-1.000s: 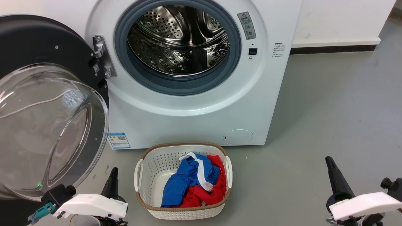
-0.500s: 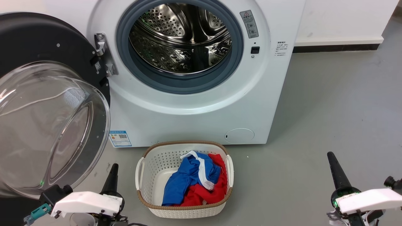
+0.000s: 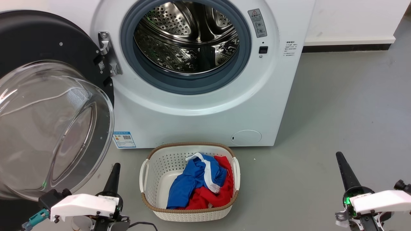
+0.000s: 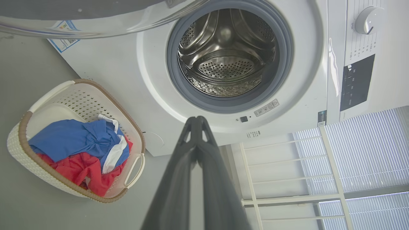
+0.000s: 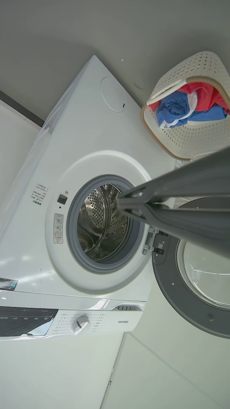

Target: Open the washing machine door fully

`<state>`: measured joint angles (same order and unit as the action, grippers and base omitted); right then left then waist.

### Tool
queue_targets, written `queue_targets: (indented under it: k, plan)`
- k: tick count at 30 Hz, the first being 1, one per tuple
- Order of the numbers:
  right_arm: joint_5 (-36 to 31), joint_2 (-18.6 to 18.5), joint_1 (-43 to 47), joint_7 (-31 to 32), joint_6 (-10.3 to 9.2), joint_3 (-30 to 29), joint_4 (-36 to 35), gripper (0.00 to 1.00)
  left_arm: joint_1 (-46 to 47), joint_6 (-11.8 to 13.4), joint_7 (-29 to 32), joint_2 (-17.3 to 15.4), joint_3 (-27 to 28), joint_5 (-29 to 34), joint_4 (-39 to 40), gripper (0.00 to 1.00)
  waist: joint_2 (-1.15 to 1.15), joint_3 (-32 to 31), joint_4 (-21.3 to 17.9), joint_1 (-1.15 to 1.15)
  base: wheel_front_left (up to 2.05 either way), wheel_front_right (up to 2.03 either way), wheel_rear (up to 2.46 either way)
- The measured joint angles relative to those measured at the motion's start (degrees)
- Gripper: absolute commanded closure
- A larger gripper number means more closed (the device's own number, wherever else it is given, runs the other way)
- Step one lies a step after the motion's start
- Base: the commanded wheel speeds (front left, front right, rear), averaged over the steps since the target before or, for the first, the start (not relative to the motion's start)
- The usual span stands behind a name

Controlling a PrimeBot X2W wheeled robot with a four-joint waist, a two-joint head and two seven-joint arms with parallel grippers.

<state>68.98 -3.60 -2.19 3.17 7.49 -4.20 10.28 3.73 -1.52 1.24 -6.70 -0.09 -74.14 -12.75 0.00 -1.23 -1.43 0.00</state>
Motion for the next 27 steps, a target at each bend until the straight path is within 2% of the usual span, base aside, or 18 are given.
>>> queue_targets:
  k: [27]
  plan:
    - [14.00,0.21,-2.21,1.91,0.00,-1.18,2.26,1.00,1.25,-3.55,3.10,2.13,3.93,-10.89,-0.74,1.00,0.00,0.77,0.79,0.00,0.00,0.00,0.00]
